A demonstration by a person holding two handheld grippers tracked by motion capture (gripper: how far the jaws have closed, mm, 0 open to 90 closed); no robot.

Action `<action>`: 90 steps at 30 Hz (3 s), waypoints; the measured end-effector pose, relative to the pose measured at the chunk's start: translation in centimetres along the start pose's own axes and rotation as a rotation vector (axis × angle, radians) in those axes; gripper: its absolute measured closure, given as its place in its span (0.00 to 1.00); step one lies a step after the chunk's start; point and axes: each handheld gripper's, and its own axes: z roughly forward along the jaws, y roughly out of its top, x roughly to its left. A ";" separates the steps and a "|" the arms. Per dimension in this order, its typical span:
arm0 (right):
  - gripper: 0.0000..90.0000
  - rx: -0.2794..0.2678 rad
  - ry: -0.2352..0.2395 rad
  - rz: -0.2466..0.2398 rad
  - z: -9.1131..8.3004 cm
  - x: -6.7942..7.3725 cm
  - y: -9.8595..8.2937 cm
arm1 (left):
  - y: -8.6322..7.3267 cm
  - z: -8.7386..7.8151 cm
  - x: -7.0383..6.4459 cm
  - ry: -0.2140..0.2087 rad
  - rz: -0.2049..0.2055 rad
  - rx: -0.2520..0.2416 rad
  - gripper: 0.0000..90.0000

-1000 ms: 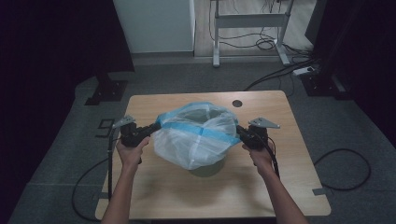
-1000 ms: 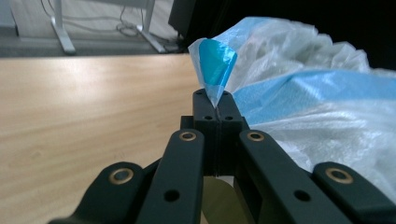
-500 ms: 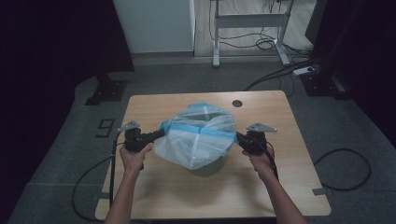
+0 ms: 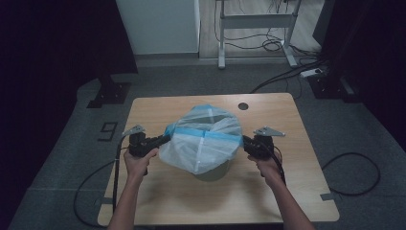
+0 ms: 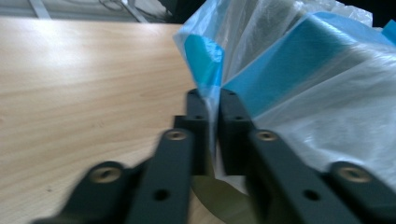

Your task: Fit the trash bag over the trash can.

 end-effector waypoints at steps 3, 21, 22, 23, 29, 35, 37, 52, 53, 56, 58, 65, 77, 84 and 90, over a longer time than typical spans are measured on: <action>0.71 -0.048 -0.020 0.012 -0.8 -0.2 0.1 | 0.0 -0.5 0.0 0.001 0.002 -0.032 0.81; 0.52 -0.197 0.154 -0.078 -7.4 2.8 3.7 | 1.3 -2.5 -0.9 -0.015 0.015 -0.112 0.50; 0.50 -0.181 0.175 -0.089 -7.2 3.1 3.8 | 1.3 -2.6 -1.0 -0.017 0.019 -0.110 0.50; 0.50 -0.181 0.175 -0.089 -7.2 3.1 3.8 | 1.4 -2.6 -1.1 -0.018 0.022 -0.110 0.50; 0.55 -0.154 0.217 -0.065 -6.8 2.7 3.5 | 1.4 -2.8 -1.3 -0.029 0.025 -0.115 0.50; 0.75 -0.170 0.270 -0.086 -7.8 3.2 2.9 | 1.3 -3.1 -1.6 -0.035 0.027 -0.121 0.51; 0.81 -0.174 0.287 -0.098 -8.0 3.3 2.7 | 1.3 -3.2 -1.6 -0.038 0.028 -0.119 0.51; 0.95 -0.226 0.377 -0.220 -10.0 5.5 -1.5 | 1.4 -3.6 -2.3 -0.043 0.039 -0.118 0.51; 0.95 -0.226 0.377 -0.220 -10.0 5.5 -1.5 | 1.4 -3.6 -2.3 -0.043 0.039 -0.118 0.51; 0.96 -0.212 0.424 -0.255 -9.9 6.1 -2.7 | 1.3 -3.7 -2.3 -0.041 0.037 -0.115 0.51; 0.96 -0.197 0.432 -0.265 -9.7 6.3 -3.3 | 1.3 -3.7 -2.2 -0.044 0.030 -0.117 0.51; 0.96 -0.160 0.437 -0.249 -8.7 6.2 -4.6 | 1.4 -3.9 -2.3 -0.047 0.034 -0.122 0.51; 0.97 -0.121 0.412 -0.267 -7.6 6.4 -5.4 | 1.9 -4.1 -3.2 -0.083 0.041 -0.110 0.47; 0.61 -0.214 0.351 -0.240 -9.5 6.3 -4.3 | 1.8 -3.9 -3.5 -0.094 0.054 -0.089 0.45; 0.53 -0.252 0.362 -0.232 -10.9 6.6 -2.1 | 1.8 -3.8 -3.6 -0.089 0.057 -0.092 0.45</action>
